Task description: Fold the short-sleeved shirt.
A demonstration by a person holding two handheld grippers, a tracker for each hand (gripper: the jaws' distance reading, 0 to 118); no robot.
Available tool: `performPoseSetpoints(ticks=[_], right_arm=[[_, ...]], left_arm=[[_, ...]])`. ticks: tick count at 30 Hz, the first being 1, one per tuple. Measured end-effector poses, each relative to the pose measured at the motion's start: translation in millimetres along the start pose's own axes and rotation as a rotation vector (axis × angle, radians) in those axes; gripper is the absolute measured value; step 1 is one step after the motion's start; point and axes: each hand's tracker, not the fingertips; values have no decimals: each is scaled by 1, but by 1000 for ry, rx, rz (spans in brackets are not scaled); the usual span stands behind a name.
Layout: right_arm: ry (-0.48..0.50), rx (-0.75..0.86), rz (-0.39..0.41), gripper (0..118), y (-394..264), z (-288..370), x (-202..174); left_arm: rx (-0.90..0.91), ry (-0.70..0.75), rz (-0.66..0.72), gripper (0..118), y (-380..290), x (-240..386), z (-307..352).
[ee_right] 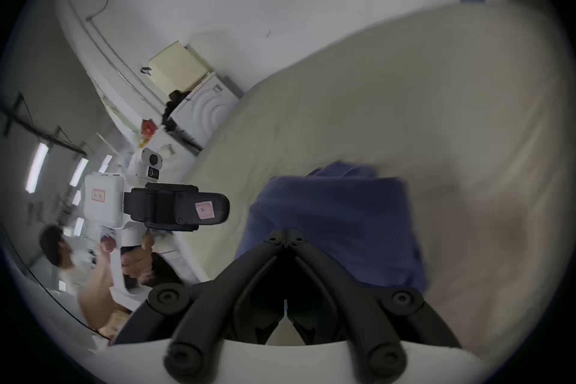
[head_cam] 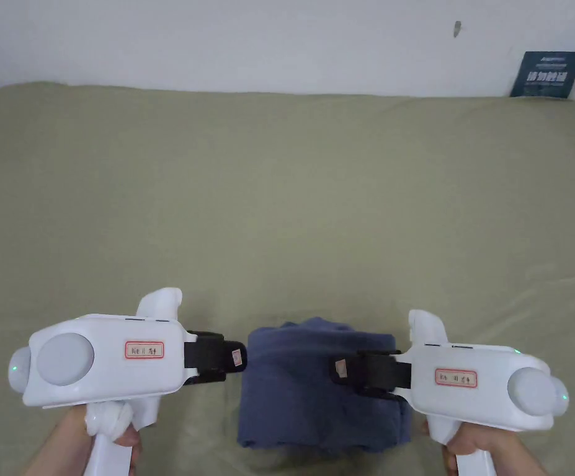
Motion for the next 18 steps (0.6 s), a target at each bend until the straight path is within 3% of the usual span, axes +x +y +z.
performPoseSetpoints(ticks=[3,6,7,8,9,10,11,16,18], right_arm=[[71,-74,-131,0,12,-18,34],[184,-166,-375,0,16,-31,75],[243,-154,-423,0,15,-31,80],[264,-158,-427,0,16,-31,84],[272,-164,-421,0,17,-30,86],[273,-162,-406,0,16,-30,86],[273,-162,-398,0,14,-29,85],[321,-162,-430,0,10,-29,88],[330,-161,-440,0,9,-29,87]], left_arm=[[-35,13,13,0,1,-18,-6],[-80,-56,44,1,4,-33,-18],[-104,-94,60,8,6,-37,-22],[-128,-137,81,29,8,-40,-28],[-146,-178,104,67,8,-43,-33],[-167,-226,130,114,8,-47,-43],[-201,-271,152,118,6,-48,-54],[-207,-378,233,118,7,-46,-94],[-204,-429,261,112,9,-40,-105]])
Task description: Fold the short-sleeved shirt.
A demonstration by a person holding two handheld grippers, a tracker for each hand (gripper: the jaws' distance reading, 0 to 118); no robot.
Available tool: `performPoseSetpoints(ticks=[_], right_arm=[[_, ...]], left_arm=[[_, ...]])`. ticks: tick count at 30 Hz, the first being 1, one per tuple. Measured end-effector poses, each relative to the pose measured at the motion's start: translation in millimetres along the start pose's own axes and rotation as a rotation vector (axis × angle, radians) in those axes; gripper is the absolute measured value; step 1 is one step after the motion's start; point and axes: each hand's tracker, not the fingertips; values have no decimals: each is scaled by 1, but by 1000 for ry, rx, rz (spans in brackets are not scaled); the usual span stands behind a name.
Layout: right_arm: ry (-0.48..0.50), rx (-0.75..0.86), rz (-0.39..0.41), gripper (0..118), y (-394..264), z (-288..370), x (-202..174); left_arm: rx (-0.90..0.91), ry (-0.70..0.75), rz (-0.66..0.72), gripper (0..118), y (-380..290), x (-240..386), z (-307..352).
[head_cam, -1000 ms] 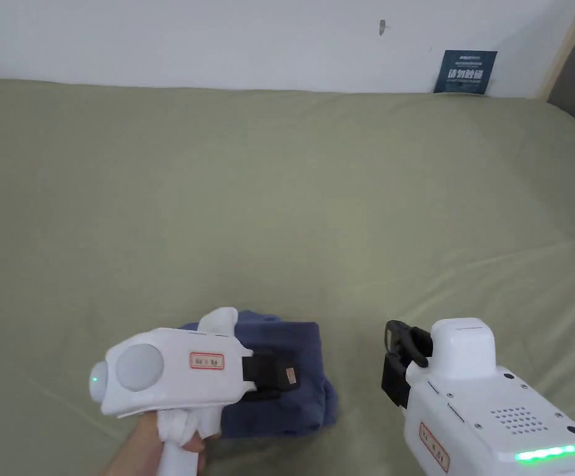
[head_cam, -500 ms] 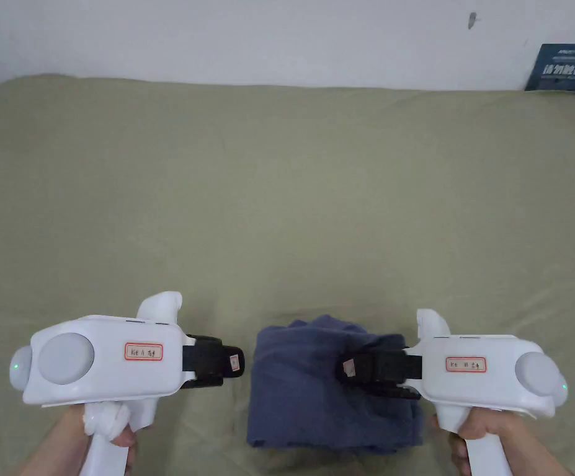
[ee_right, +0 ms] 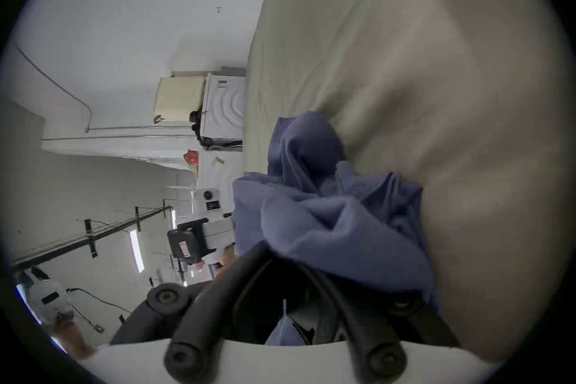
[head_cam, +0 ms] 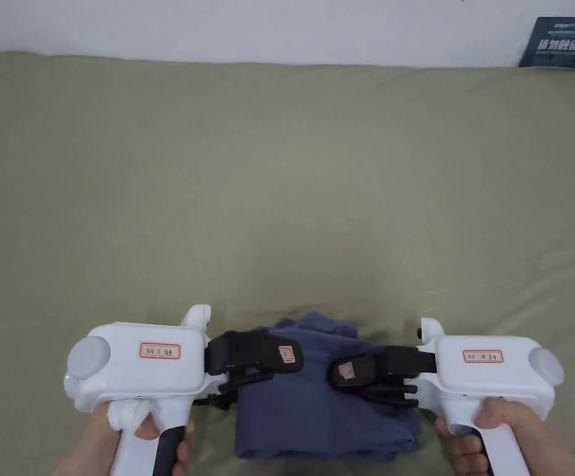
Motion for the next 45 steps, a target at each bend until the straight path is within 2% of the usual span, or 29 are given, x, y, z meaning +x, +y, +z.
performPoseSetpoints(ticks=[1,2,3,4,5,6,8,11,13,14,16,18,21,22,24,28,33,36,45], right_arm=[[3,-1,-2,0,2,1,1],[5,-2,0,0,2,1,2],[8,-2,-3,0,2,2,2],[13,0,-8,0,2,3,3],[11,1,-11,0,5,5,4],[-22,4,0,0,4,7,0],[-118,44,105,0,-3,17,-22],[-327,133,373,0,-29,37,-67],[-461,275,509,0,-55,51,-94],[-576,382,614,0,-71,56,-108],[-870,665,880,0,-110,60,-135],[-946,887,968,0,-135,65,-141],[-1036,1042,1002,0,-157,67,-160],[-1094,1086,1015,0,-163,64,-165],[-1085,1134,1041,0,-173,63,-172],[-1058,1146,1016,0,-179,58,-183],[-1021,1103,1055,0,-178,36,-196],[-945,1062,1085,0,-176,8,-205],[-715,845,1179,0,-172,-127,-234]], left_arm=[[3,29,5,100,1,1,-6],[20,61,1,79,0,2,-9],[29,101,-27,51,0,4,-8],[27,172,-58,38,2,3,-6],[36,234,-63,38,2,0,-4],[24,183,-44,38,1,-4,-3],[33,173,-21,38,-1,-1,0],[37,208,-47,38,-3,9,-2],[33,212,-48,38,-4,13,0],[35,224,-50,38,-4,17,-1],[37,236,-51,38,-6,22,0],[37,251,-66,38,-8,27,2],[37,278,-88,38,-11,35,3],[38,286,-95,38,-11,36,5],[42,279,-108,38,-12,41,5],[46,286,-117,37,-12,48,10],[59,286,-120,37,-8,49,36],[110,328,-140,37,-3,41,74],[240,416,-40,37,4,-6,245]])
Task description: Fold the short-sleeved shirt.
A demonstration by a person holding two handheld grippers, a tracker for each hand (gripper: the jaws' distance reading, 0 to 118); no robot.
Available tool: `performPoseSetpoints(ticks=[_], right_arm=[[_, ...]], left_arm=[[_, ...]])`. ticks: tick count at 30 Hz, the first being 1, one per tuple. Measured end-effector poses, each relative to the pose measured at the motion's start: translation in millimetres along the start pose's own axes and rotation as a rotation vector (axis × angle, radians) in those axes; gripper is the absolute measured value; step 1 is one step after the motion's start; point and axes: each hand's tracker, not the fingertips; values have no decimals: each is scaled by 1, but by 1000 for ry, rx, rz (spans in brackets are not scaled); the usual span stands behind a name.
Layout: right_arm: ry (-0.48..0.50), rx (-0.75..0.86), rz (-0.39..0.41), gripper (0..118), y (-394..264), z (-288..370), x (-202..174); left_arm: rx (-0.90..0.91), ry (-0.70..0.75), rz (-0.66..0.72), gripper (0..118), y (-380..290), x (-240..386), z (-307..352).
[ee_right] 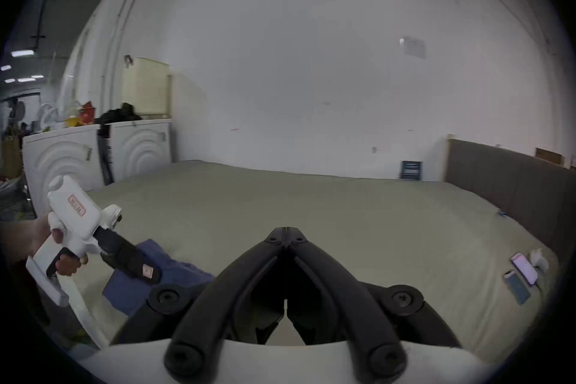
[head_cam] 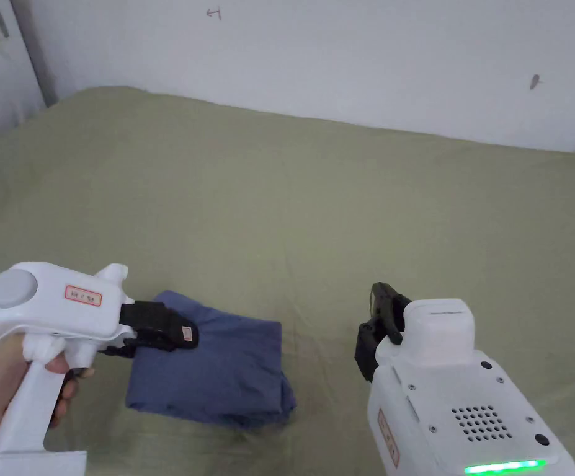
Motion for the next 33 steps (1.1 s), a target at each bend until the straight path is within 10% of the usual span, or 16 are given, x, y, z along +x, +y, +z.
performPoseSetpoints(ticks=[13,31,33], right_arm=[[287,-91,16,0,-28,-91,-141],[376,-173,-1,0,-53,-124,-161],[380,-173,4,0,-52,-122,-161]], left_arm=[[24,163,65,37,98,-147,116],[-92,274,-38,37,157,-175,111],[-91,325,-60,69,157,-168,111]])
